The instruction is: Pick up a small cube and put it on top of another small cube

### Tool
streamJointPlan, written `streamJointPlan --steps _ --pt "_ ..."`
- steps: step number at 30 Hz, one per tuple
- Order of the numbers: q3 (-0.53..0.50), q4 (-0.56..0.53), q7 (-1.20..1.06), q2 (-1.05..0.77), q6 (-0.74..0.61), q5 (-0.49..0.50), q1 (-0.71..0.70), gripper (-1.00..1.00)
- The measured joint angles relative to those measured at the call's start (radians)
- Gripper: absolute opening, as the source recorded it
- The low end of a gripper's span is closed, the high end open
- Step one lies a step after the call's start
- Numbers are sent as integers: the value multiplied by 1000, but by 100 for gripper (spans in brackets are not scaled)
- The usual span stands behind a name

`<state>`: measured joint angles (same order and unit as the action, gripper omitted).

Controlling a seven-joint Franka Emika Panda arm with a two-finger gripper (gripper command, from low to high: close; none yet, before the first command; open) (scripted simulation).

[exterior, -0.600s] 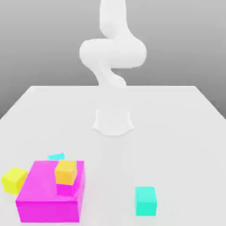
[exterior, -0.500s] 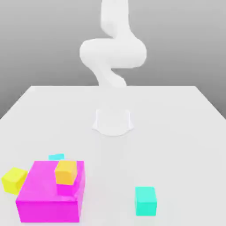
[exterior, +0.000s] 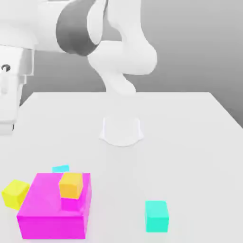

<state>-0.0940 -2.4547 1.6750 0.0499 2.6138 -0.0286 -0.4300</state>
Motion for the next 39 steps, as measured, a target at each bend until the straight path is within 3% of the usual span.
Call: streamJointPlan --steps 6,11,12,19,26,31,39 --pt "-58 -44 228 -219 90 -44 -75 0" --pt "-33 -28 233 -402 217 -114 -115 0" --pt "-20 -22 227 -437 245 -124 -126 -100" --pt "-16 -20 226 -446 254 -126 -130 -100" --pt "-51 -19 218 -241 87 -30 -96 -100" --pt "73 -15 75 -155 30 27 15 -100" --pt "277 -90 -148 -65 -23 53 382 -100"
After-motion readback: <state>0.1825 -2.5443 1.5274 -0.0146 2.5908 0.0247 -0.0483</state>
